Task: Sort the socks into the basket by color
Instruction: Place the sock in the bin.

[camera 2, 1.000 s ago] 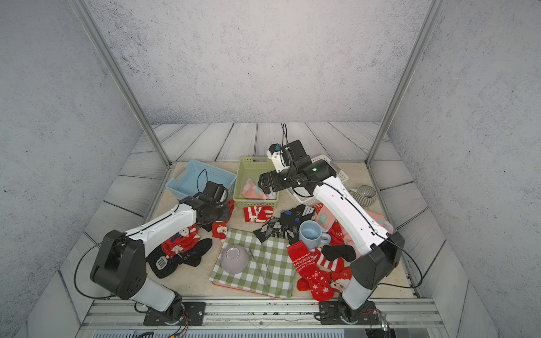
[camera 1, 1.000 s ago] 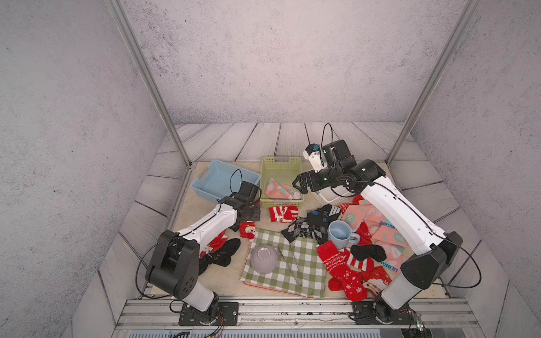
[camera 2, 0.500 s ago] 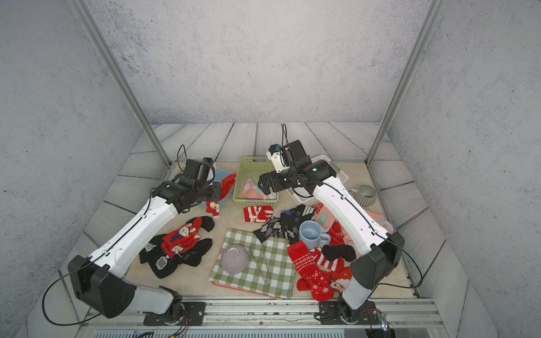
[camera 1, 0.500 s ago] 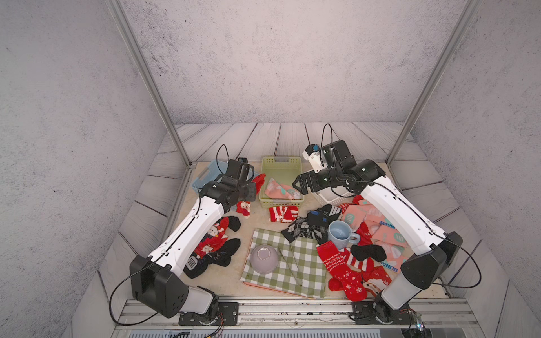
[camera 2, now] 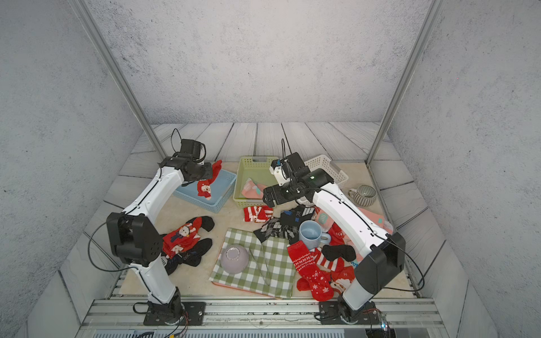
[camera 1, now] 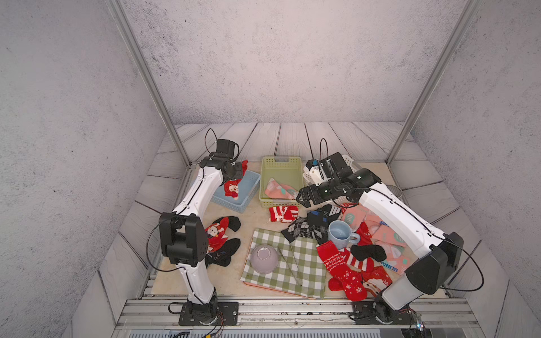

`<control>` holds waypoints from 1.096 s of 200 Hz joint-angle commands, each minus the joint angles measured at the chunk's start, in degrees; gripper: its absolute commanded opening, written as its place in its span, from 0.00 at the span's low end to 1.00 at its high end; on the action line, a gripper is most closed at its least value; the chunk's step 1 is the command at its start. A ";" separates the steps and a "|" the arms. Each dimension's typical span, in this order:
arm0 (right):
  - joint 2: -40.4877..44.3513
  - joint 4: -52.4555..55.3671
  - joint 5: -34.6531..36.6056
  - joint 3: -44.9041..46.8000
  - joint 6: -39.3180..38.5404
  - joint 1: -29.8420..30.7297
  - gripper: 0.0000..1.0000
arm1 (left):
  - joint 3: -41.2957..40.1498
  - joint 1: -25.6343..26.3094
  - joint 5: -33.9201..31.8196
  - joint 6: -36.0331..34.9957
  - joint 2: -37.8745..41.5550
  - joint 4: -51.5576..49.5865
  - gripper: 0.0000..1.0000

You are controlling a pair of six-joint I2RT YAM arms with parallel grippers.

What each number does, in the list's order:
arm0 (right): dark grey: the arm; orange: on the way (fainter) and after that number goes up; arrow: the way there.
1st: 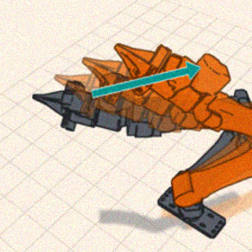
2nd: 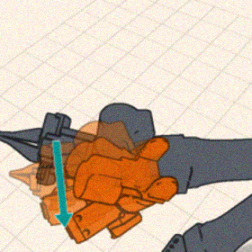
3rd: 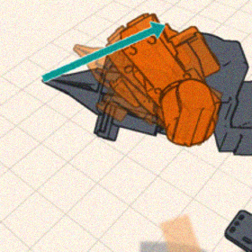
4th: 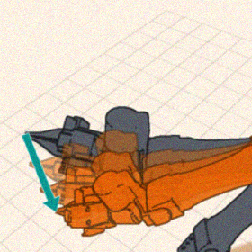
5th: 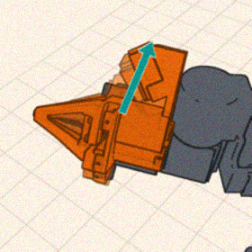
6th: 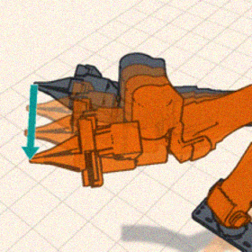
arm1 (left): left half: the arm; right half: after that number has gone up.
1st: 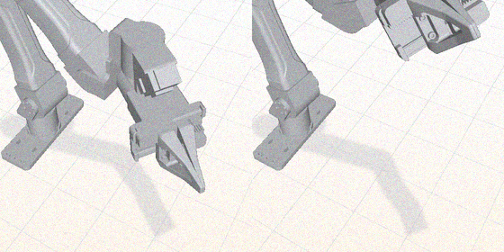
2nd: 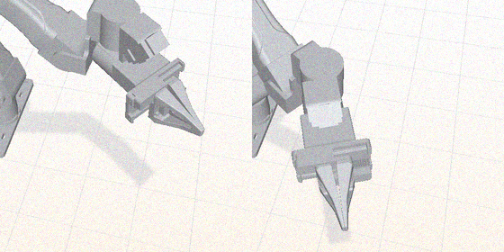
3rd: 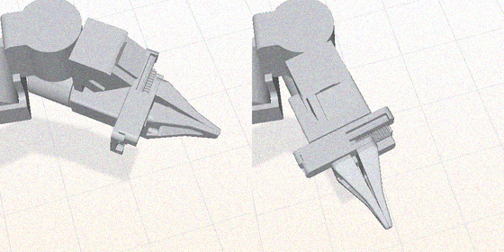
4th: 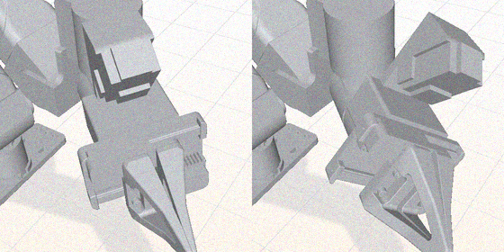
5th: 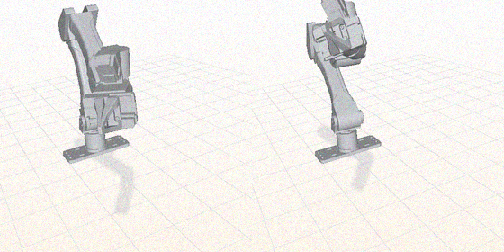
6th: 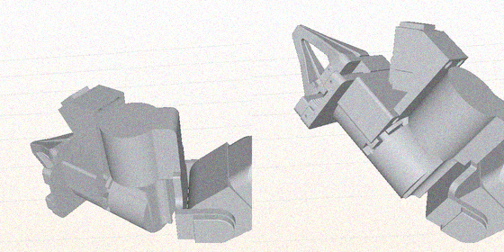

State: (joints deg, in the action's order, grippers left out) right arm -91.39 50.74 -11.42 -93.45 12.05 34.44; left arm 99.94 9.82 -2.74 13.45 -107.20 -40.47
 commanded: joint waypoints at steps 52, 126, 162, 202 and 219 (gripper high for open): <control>1.18 -0.02 -0.44 2.56 -0.08 -0.11 0.99 | 0.43 -1.12 0.90 -0.18 -9.52 3.70 0.00; -0.59 -0.53 -1.35 2.80 0.23 -0.04 0.99 | 0.11 -1.47 2.39 0.35 -14.25 3.41 0.05; -1.31 -0.59 -1.50 2.75 0.62 -0.06 0.99 | -0.15 -1.48 4.77 0.57 -14.37 3.04 0.29; -2.06 -0.60 -1.97 3.08 1.18 -0.07 0.99 | -1.33 -1.49 6.53 0.95 -10.94 4.03 0.46; -2.47 -0.28 -2.35 3.12 1.13 -0.07 0.99 | -1.80 -1.47 6.93 1.04 -8.25 4.12 0.50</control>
State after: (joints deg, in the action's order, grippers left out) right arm -92.82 50.00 -12.53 -91.18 12.47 34.44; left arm 99.04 8.73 2.81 14.26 -120.57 -36.62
